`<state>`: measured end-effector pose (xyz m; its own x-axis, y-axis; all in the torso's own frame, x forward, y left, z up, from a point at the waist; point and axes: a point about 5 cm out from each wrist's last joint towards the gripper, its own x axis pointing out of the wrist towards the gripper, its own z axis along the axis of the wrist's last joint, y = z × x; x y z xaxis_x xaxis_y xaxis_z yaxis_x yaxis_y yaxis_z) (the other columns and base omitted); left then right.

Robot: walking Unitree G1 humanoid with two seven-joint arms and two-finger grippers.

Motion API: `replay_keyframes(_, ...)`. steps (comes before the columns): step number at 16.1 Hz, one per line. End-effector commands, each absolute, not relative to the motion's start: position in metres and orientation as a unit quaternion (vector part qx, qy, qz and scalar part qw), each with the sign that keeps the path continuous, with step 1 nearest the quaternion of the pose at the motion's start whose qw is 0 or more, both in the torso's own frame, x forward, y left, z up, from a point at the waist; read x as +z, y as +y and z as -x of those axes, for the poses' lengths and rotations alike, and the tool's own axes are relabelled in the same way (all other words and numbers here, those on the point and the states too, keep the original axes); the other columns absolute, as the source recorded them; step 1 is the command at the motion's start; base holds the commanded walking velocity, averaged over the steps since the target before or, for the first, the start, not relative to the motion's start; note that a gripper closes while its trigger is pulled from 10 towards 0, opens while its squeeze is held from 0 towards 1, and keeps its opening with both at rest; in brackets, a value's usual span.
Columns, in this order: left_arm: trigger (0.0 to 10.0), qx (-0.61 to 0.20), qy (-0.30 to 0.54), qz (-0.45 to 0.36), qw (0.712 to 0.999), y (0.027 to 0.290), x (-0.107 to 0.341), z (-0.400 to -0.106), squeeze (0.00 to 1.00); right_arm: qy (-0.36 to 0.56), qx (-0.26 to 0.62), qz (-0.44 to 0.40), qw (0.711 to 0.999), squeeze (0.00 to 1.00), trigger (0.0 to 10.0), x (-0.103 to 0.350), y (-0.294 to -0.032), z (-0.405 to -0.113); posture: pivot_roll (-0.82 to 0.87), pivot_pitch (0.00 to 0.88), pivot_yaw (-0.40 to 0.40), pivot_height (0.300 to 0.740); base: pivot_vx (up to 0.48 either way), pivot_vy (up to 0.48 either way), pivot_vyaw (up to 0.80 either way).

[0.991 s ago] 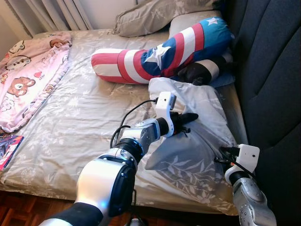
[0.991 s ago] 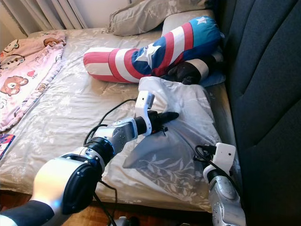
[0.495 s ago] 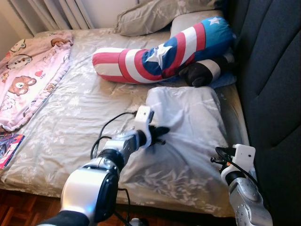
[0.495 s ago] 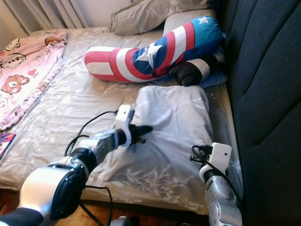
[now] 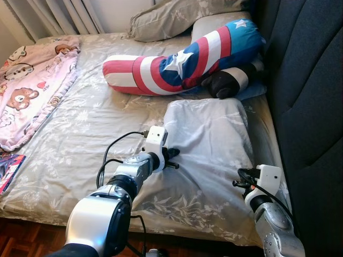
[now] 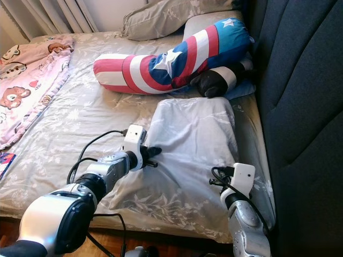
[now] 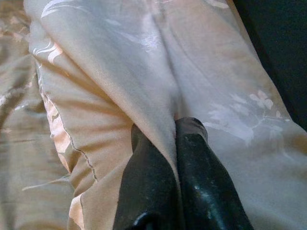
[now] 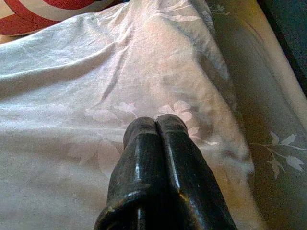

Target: Clean up the room

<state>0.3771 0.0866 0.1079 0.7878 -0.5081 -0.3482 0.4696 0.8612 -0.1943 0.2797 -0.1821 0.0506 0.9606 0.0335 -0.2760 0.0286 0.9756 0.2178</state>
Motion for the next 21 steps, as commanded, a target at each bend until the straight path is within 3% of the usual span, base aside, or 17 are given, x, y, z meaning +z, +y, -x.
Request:
replay_keyframes(1, 10.0, -0.249, 0.169, 0.042, 0.953, 0.096, 0.116, -0.382, 1.0, 0.159, 0.005, -0.114, 0.981, 0.0, 10.0, 0.043, -0.18, -0.275, -0.07, 0.157, 0.094, 0.74, 0.0, 0.0, 0.0)
replay_keyframes(6, 10.0, -0.249, 0.18, 0.036, 0.951, 0.099, 0.107, -0.377, 1.0, 0.163, 0.01, -0.114, 0.98, 0.0, 10.0, 0.041, -0.178, -0.275, -0.06, 0.157, 0.09, 0.74, 0.0, 0.0, 0.0)
replay_keyframes(9, 10.0, -0.213, 0.178, -0.008, 0.961, 0.113, 0.097, -0.374, 1.0, 0.167, 0.014, -0.116, 0.979, 0.0, 10.0, 0.037, -0.176, -0.277, -0.06, 0.143, 0.086, 0.74, 0.0, 0.0, 0.0)
replay_keyframes(10, 10.0, -0.196, 0.171, 0.0, 0.966, 0.118, 0.093, -0.372, 0.73, 0.169, 0.014, -0.117, 0.979, 0.0, 10.0, 0.036, -0.176, -0.277, -0.05, 0.136, 0.084, 0.74, 0.0, 0.0, 0.0)
replay_keyframes(11, 10.0, -0.185, 0.165, 0.006, 0.969, 0.122, 0.091, -0.37, 0.0, 0.17, 0.014, -0.117, 0.978, 0.0, 10.0, 0.035, -0.176, -0.278, -0.05, 0.134, 0.083, 0.74, 0.0, 0.0, 0.0)
replay_keyframes(15, 10.0, -0.09, 0.141, 0.042, 0.985, 0.162, 0.066, -0.351, 0.0, 0.174, 0.015, -0.118, 0.977, 0.0, 10.0, 0.03, -0.174, -0.283, -0.04, 0.087, 0.073, 0.74, 0.0, 0.0, 0.0)
replay_keyframes(16, 10.0, -0.034, 0.131, 0.049, 0.99, 0.184, 0.057, -0.341, 0.0, 0.167, 0.016, -0.119, 0.979, 0.0, 10.0, 0.031, -0.174, -0.285, -0.04, 0.074, 0.071, 0.74, 0.0, 0.0, 0.0)
replay_keyframes(19, 10.0, 0.0, 0.097, 0.021, 0.995, 0.203, 0.047, -0.32, 0.0, 0.15, -0.003, -0.111, 0.982, 0.0, 10.0, 0.031, -0.18, -0.285, -0.03, 0.048, 0.061, 0.74, 0.0, 0.0, 0.0)
replay_keyframes(21, 10.0, -0.002, 0.08, -0.007, 0.997, 0.201, 0.046, -0.314, 0.0, 0.128, -0.014, -0.102, 0.986, 0.0, 10.0, 0.034, -0.183, -0.286, -0.03, 0.033, 0.056, 0.74, 0.0, 0.0, 0.0)
